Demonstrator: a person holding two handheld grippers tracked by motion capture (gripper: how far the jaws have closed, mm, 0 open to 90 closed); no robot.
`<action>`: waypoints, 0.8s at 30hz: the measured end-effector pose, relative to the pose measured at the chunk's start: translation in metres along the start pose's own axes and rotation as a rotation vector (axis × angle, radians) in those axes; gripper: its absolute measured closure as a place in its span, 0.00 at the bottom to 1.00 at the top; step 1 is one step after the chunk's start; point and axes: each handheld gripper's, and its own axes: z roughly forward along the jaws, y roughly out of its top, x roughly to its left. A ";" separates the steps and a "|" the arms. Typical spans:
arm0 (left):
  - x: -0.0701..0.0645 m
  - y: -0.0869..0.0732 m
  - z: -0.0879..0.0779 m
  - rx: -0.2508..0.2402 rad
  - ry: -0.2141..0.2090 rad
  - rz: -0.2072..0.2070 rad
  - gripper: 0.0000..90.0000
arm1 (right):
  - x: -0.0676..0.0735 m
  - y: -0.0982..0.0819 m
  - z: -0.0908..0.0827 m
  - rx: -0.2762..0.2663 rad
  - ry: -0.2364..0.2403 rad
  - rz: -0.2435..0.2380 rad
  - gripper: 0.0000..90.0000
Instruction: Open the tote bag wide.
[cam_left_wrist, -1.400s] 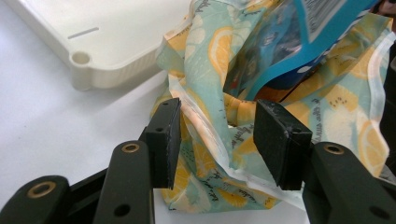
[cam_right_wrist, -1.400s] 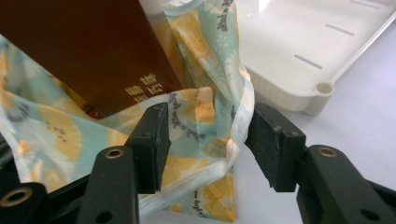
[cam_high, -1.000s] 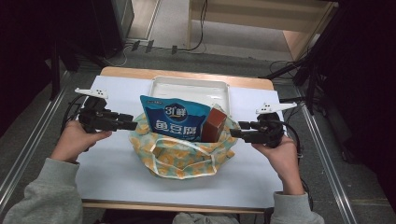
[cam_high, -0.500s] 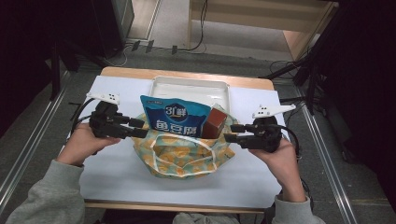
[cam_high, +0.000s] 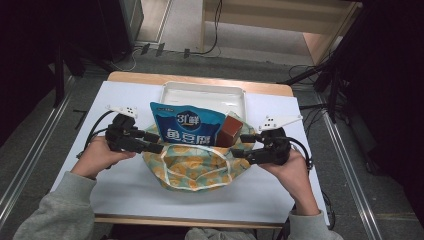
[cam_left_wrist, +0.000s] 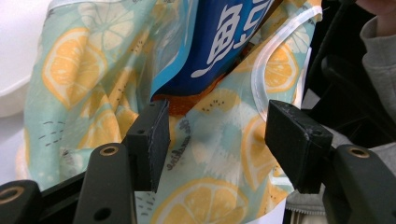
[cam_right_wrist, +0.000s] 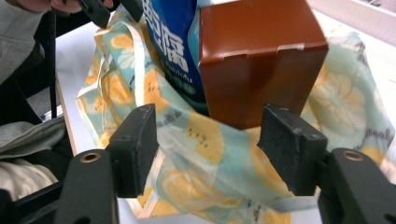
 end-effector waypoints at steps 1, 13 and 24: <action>0.000 -0.001 0.001 0.002 0.001 0.000 0.45 | -0.002 0.000 0.002 0.002 0.000 -0.003 0.39; 0.003 -0.016 0.000 0.017 0.031 0.002 0.64 | -0.007 -0.015 0.025 0.090 -0.011 0.009 0.62; 0.004 -0.020 0.002 0.038 0.042 -0.023 1.00 | -0.009 -0.023 0.035 0.145 0.002 0.046 1.00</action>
